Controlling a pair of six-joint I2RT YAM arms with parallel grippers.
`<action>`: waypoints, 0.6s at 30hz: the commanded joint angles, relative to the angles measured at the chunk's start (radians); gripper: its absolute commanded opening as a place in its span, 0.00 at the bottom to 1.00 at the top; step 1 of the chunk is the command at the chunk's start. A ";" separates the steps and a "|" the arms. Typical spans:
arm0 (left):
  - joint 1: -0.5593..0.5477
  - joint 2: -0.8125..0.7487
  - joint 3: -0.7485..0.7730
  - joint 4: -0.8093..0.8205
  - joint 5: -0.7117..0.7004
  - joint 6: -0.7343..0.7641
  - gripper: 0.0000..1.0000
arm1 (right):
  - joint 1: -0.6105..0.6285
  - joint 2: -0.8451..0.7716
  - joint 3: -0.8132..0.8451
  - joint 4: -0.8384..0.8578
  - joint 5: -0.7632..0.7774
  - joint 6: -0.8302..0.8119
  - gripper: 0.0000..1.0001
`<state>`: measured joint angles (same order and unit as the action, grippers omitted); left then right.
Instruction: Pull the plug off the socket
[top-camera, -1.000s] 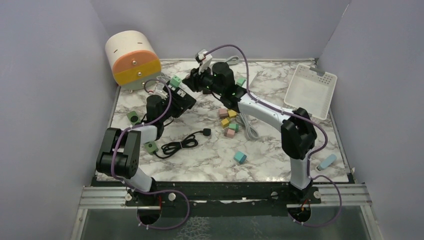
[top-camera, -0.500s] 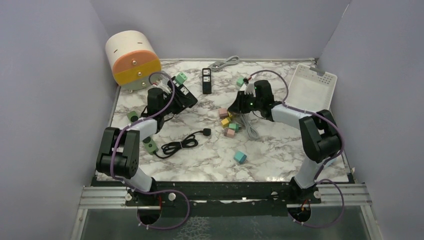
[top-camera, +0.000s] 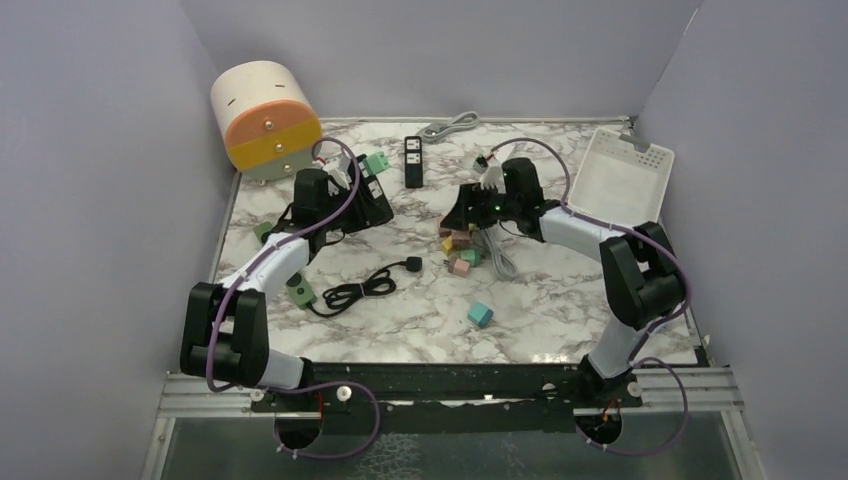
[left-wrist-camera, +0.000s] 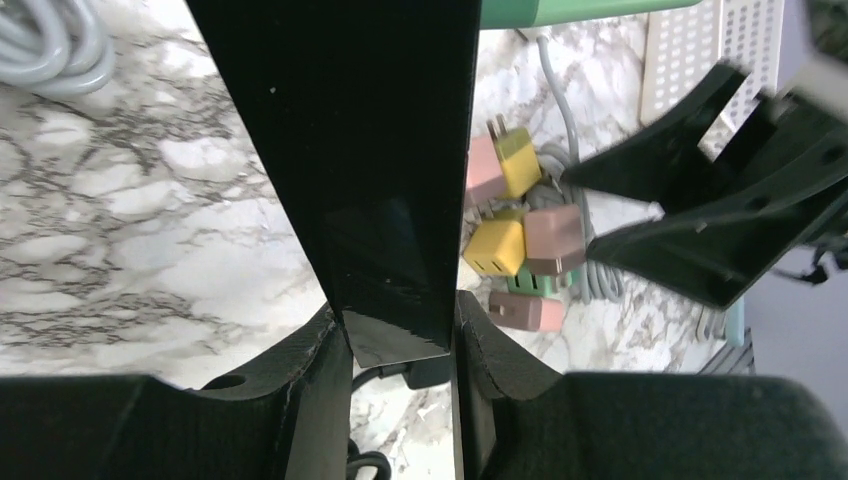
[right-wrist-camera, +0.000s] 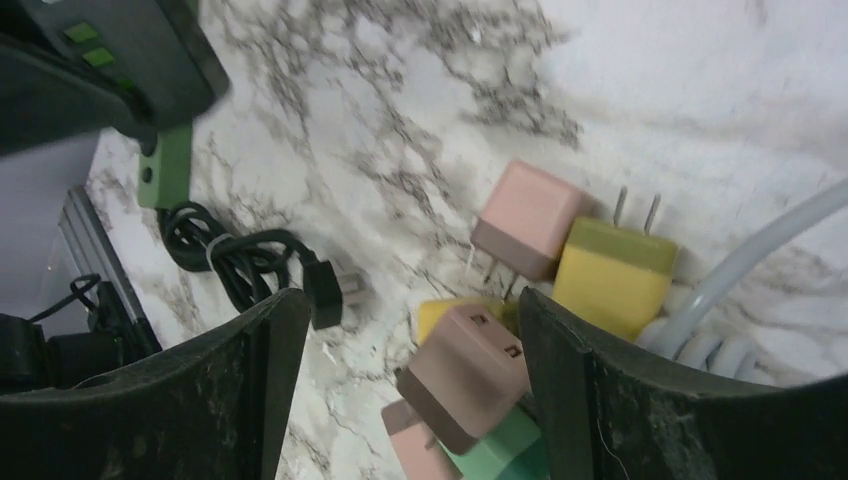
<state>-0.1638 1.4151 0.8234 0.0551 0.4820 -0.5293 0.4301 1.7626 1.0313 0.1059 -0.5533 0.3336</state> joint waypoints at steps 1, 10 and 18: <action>-0.073 -0.068 0.008 0.018 -0.006 0.103 0.00 | 0.014 -0.091 0.115 0.116 -0.001 0.012 0.81; -0.167 -0.063 -0.003 0.063 -0.065 0.065 0.00 | 0.094 0.065 0.373 0.224 0.022 0.052 0.80; -0.183 -0.057 0.008 0.062 -0.076 0.061 0.00 | 0.140 0.180 0.505 0.181 -0.014 0.047 0.77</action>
<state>-0.3397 1.3857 0.8040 0.0208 0.4282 -0.4889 0.5484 1.9011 1.4929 0.3157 -0.5480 0.3885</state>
